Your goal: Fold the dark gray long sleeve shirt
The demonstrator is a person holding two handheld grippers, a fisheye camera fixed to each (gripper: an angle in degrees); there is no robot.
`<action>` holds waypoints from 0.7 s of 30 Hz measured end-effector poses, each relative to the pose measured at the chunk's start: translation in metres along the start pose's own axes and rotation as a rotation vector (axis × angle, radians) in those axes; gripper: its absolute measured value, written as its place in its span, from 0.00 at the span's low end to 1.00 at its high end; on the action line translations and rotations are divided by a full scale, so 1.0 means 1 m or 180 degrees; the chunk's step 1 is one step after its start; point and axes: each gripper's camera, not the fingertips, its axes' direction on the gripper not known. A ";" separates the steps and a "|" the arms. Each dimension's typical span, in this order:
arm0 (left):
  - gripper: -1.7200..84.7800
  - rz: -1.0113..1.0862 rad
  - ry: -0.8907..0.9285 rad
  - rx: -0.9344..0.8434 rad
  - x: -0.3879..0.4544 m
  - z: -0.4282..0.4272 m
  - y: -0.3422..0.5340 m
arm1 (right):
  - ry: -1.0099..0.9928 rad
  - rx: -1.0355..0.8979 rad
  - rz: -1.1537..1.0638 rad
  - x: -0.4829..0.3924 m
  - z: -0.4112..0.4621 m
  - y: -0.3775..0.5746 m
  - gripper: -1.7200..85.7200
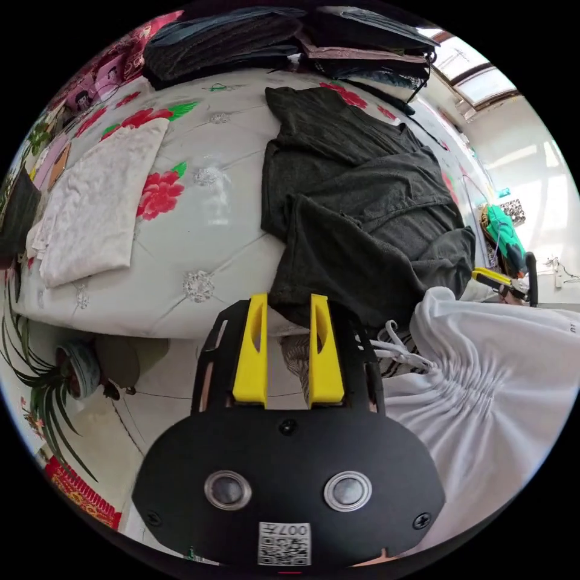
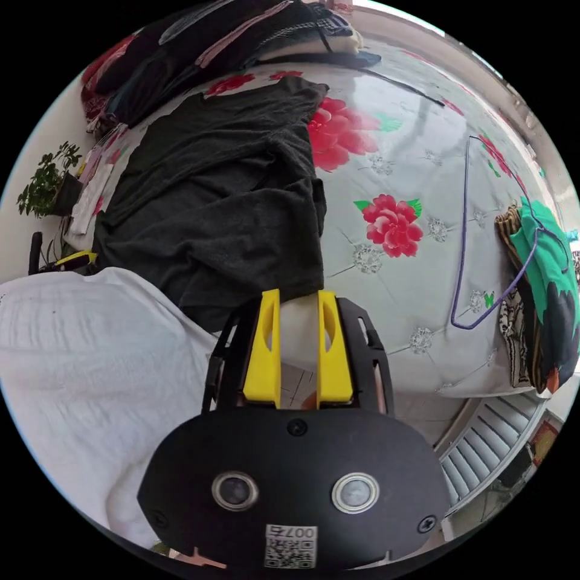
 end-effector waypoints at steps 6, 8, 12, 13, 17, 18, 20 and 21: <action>0.03 0.0493 0.0089 -0.0166 -0.002 0.007 -0.009 | -0.0045 0.0050 -0.0334 -0.008 0.007 -0.009 0.02; 0.02 0.0273 0.0569 -0.0019 -0.030 -0.004 -0.007 | -0.0242 0.0272 -0.0235 0.004 -0.007 -0.006 0.02; 0.02 -0.0135 0.1794 0.0782 -0.100 -0.045 0.015 | -0.0987 0.0887 0.0185 0.051 -0.042 0.017 0.02; 0.01 -0.0172 0.1955 0.0934 -0.115 -0.053 0.021 | -0.1084 0.0952 0.0253 0.058 -0.045 0.020 0.02; 0.02 -0.0272 0.2540 0.1258 -0.154 -0.069 0.020 | -0.1829 0.1422 0.0729 0.104 -0.053 0.038 0.02; 0.02 -0.0295 0.2734 0.1366 -0.164 -0.073 0.012 | -0.2013 0.1529 0.0783 0.112 -0.056 0.036 0.02; 0.02 -0.0343 0.2886 0.1487 -0.177 -0.078 -0.008 | -0.2217 0.1708 0.0772 0.122 -0.064 0.024 0.02; 0.02 -0.0403 0.2912 0.1514 -0.185 -0.081 -0.029 | -0.2265 0.1803 0.0745 0.126 -0.072 0.010 0.02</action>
